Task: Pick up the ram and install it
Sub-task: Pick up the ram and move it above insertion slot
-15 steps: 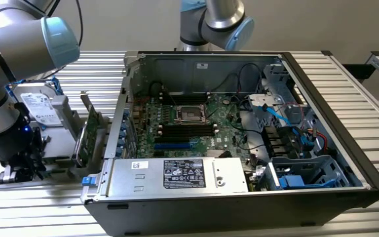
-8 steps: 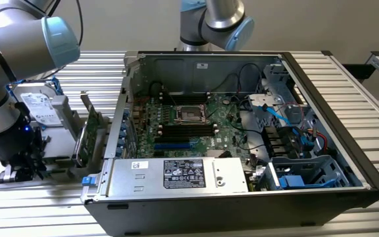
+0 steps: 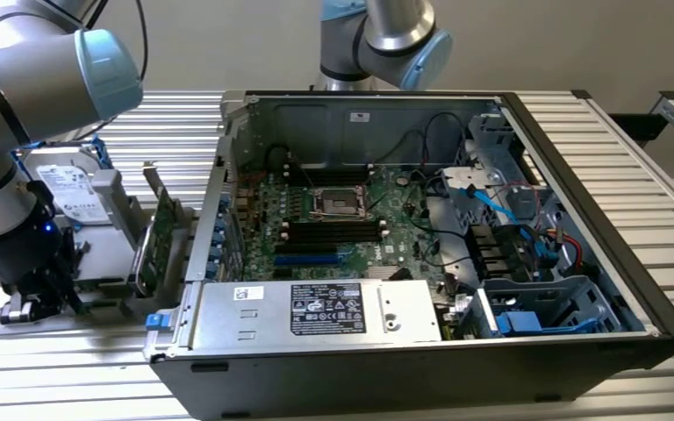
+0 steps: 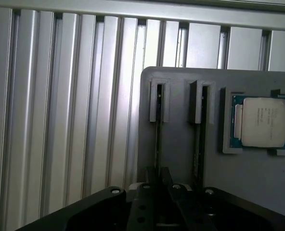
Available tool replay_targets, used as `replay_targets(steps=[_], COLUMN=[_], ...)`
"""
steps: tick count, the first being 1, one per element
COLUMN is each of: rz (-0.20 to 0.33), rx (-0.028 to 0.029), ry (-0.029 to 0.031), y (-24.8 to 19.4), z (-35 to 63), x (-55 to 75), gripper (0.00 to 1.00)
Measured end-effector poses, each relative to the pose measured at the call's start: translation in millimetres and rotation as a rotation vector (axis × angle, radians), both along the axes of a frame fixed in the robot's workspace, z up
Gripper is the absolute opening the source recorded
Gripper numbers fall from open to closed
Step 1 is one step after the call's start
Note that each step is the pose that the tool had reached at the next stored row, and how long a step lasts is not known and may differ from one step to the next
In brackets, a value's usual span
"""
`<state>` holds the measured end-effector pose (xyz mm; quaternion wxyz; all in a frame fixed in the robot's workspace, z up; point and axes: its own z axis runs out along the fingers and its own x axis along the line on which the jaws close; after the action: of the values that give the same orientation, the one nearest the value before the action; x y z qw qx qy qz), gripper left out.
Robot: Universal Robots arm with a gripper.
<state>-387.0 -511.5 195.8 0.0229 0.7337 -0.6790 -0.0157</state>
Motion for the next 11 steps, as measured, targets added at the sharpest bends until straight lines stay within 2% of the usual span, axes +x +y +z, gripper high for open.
replay_targets(steps=[1,2,11], rz=[-0.001,-0.002,-0.005], rx=[0.0001,0.0000,0.0000], ry=[0.0000,0.0000,0.0001], y=[0.0,0.0,0.0], z=[0.0,0.0,0.0], x=[0.0,0.0,0.2], gripper=[0.22,0.15,0.14])
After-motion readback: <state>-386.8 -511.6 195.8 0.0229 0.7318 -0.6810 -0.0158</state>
